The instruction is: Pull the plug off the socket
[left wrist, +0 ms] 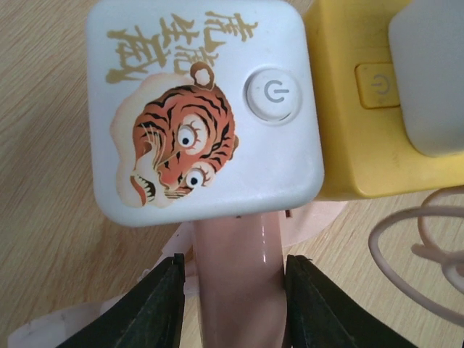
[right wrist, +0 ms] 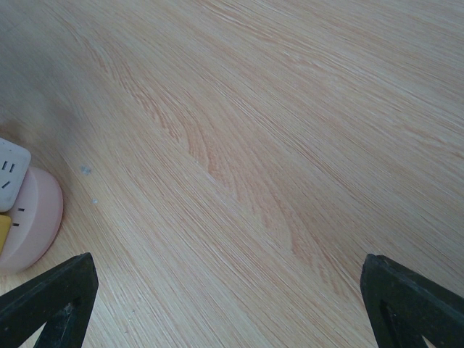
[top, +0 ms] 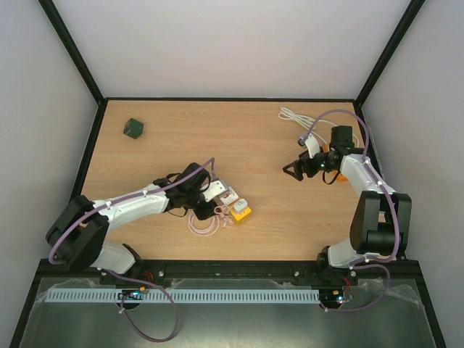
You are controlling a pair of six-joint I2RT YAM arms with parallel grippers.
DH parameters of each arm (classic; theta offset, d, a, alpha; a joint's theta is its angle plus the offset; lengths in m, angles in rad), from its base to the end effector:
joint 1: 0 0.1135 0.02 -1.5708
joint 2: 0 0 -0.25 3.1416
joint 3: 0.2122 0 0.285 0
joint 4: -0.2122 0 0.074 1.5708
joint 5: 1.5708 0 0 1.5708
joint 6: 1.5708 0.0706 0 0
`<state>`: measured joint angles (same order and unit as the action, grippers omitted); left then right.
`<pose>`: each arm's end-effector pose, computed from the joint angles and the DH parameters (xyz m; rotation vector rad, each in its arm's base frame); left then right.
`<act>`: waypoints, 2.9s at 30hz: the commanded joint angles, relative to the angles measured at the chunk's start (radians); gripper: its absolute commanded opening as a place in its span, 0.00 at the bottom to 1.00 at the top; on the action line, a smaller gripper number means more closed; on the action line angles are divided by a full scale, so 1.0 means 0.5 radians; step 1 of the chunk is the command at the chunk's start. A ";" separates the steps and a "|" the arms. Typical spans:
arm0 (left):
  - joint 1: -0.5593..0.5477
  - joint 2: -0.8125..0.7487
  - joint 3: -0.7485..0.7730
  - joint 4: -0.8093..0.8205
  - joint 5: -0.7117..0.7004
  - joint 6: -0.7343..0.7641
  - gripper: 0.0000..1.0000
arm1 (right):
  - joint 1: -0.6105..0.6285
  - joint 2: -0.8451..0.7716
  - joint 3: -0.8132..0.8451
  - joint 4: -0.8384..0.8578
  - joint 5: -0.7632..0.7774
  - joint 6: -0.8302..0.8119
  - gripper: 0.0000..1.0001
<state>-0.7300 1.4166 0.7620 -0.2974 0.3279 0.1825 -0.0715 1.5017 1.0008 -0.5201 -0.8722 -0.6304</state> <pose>0.2239 -0.2309 0.1238 1.2506 2.2405 -0.6296 0.3413 0.0298 0.1800 -0.8998 2.0694 0.7622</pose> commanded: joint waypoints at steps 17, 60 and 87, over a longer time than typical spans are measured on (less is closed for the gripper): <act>0.247 0.354 0.331 0.171 -0.117 -0.163 0.32 | 0.007 -0.022 -0.103 0.229 -0.114 0.166 0.97; 0.718 0.277 0.925 -0.182 0.137 -0.041 0.87 | 1.131 0.317 -0.817 2.543 0.542 0.921 0.92; 0.171 0.562 1.087 -0.027 -0.149 -0.226 0.75 | 1.162 0.588 -0.868 2.987 0.671 0.972 0.58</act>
<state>-0.6197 1.6588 1.2640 -0.3332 0.3153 0.0917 0.5045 1.7866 0.5838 0.8928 -0.5419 -0.1524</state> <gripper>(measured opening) 0.760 0.605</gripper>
